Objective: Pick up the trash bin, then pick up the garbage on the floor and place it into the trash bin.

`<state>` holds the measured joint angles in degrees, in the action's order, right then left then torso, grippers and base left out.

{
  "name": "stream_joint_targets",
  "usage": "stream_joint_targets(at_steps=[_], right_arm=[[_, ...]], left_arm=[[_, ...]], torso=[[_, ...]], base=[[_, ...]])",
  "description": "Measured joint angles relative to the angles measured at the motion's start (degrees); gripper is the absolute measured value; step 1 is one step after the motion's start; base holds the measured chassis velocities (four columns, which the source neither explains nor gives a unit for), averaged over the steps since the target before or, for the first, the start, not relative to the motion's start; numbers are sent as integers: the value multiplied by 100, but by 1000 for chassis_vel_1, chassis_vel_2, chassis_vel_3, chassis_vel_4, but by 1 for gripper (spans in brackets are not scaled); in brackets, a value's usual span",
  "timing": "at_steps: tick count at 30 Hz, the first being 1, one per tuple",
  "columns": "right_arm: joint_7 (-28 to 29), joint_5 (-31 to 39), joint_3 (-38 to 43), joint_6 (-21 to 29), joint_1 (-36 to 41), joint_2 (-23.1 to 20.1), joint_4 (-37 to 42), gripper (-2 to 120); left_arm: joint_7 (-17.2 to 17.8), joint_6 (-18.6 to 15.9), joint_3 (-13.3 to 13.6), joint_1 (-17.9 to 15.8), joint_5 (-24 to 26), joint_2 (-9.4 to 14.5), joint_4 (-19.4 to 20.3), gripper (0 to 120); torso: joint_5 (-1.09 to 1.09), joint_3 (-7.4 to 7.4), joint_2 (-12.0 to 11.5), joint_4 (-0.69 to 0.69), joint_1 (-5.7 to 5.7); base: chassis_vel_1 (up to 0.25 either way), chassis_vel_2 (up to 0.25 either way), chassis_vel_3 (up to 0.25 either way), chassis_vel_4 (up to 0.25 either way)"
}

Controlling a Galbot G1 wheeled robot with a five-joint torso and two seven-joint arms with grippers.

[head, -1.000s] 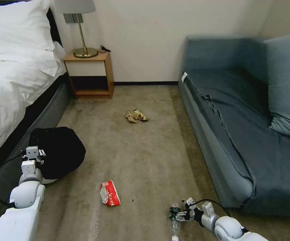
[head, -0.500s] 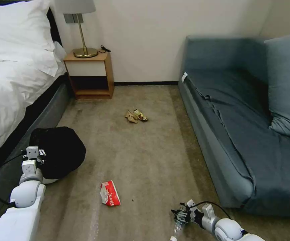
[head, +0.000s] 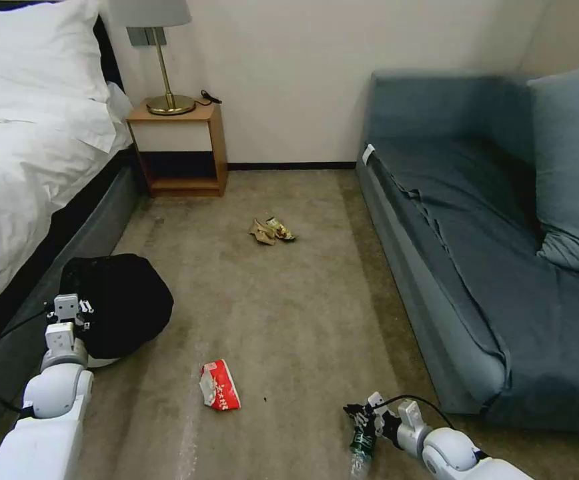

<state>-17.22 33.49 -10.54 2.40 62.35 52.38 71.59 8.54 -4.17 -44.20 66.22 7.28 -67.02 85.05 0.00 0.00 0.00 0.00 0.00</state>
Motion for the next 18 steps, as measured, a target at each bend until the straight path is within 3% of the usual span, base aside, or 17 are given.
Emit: stream_joint_targets(at_steps=[13, 18], right_arm=[[-30, 41, -115, -8, -197, 42, -52, 0], [28, 117, -294, 47, -383, -48, 139, 3]], left_arm=[[-24, 56, -29, -66, -14, -28, -99, 5], [-66, 144, -167, -66, -171, -107, -142, 5]], torso=[[0, 0, 0, 0, 0], [0, 0, 0, 1, 0]], base=[[0, 0, 0, 0], [0, 0, 0, 0]])
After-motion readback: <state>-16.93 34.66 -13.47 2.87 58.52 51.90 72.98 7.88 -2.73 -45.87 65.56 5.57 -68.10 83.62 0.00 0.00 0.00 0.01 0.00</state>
